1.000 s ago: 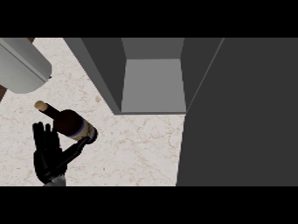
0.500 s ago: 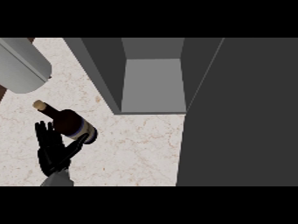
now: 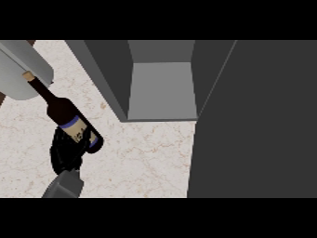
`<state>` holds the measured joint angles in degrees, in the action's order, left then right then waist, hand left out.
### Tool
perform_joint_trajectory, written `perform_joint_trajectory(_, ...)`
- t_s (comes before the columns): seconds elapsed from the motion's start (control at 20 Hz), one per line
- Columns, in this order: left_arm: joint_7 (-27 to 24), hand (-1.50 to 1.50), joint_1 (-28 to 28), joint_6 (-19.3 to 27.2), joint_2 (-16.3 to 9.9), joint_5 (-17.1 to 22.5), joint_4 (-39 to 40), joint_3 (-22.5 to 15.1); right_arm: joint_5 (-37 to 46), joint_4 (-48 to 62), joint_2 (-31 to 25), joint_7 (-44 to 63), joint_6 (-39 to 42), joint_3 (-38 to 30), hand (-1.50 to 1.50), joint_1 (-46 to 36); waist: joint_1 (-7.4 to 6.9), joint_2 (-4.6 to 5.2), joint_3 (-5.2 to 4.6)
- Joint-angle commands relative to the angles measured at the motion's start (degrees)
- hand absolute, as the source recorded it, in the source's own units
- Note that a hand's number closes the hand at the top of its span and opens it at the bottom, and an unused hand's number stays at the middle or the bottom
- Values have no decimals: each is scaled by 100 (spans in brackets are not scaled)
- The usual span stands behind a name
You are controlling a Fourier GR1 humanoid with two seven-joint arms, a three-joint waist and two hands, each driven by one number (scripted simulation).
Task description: Pick up the wine, place it into the cabinet and close the cabinet
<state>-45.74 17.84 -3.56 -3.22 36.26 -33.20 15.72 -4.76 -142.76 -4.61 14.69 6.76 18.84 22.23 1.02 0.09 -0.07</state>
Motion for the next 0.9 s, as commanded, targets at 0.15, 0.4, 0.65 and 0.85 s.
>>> perform_joint_trajectory(0.15, -707, 150, 203, 782, -96, -666, 197, -288, 41, -653, 43, 311, -135, 199, -150, 164, 0, -11, 1)
perform_joint_trajectory(0.4, -985, 150, 249, 1225, -119, -1172, 169, -645, -306, -394, -103, 216, 60, -207, -150, 31, -44, -8, 7)
perform_joint_trajectory(0.65, -740, 150, -221, -297, -645, -2140, 223, -1859, -127, -98, 26, -112, 104, 52, -150, 78, 15, -25, 12)
perform_joint_trajectory(0.85, -332, 150, 23, 46, -935, -2416, -77, -2020, -87, -271, -26, -141, 98, 43, -150, 272, -41, -33, 15)
